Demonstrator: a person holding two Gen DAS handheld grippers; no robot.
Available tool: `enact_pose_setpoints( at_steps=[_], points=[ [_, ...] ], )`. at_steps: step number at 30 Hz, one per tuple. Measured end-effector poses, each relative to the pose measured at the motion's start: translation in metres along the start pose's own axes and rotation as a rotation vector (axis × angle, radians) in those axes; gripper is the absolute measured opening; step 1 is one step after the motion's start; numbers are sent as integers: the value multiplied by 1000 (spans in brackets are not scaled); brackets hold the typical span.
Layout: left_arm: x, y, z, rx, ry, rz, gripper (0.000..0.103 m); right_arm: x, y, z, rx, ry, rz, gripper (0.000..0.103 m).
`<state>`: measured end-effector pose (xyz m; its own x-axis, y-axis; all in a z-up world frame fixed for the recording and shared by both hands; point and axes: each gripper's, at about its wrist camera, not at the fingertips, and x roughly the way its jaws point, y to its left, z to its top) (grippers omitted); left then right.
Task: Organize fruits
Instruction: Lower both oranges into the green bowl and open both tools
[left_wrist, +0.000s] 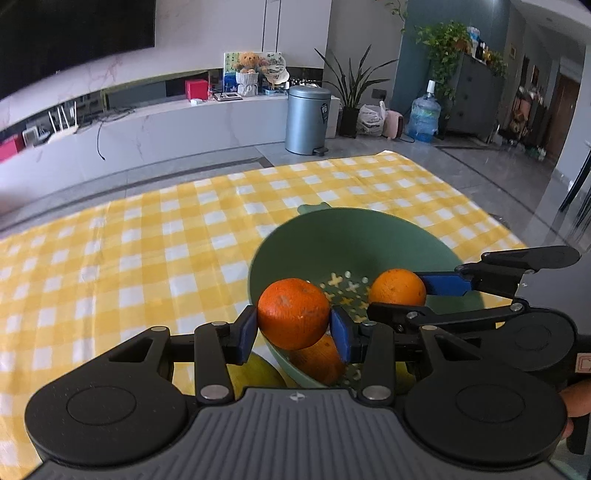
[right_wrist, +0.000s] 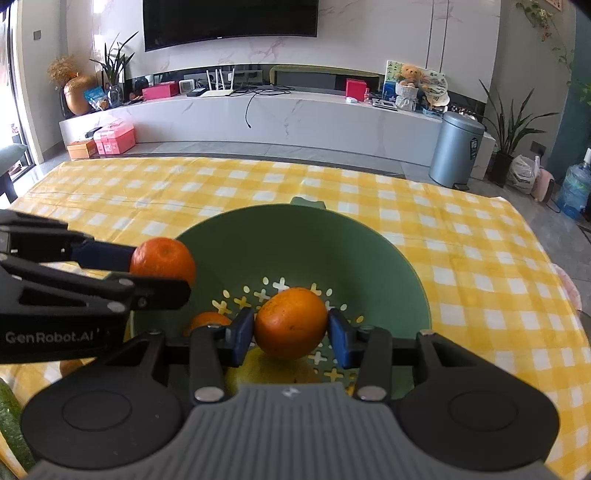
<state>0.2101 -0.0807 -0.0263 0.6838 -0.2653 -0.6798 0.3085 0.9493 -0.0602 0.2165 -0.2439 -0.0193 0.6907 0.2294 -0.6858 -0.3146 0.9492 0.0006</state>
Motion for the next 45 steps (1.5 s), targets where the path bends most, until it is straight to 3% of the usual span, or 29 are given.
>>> enact_pose_setpoints(
  at_steps=[6, 12, 20, 30, 36, 40, 45],
  points=[
    [4, -1, 6, 29, -7, 5, 48, 12, -6, -1, 7, 1, 13, 41],
    [15, -16, 11, 154, 24, 10, 48, 14, -16, -3, 57, 5, 11, 41],
    [32, -25, 5, 211, 87, 12, 48, 19, -21, -4, 88, 10, -1, 41],
    [32, -34, 0, 258, 87, 65, 55, 20, -23, -7, 78, 0, -26, 42],
    [20, -38, 0, 259, 47, 106, 61, 13, -28, -7, 125, -35, -22, 50],
    [3, -35, 4, 227, 25, 90, 68, 6, -30, -8, 165, -71, -14, 60],
    [-19, -27, 4, 176, 26, 92, 68, -6, -28, -11, 200, -115, 1, 67]
  ],
)
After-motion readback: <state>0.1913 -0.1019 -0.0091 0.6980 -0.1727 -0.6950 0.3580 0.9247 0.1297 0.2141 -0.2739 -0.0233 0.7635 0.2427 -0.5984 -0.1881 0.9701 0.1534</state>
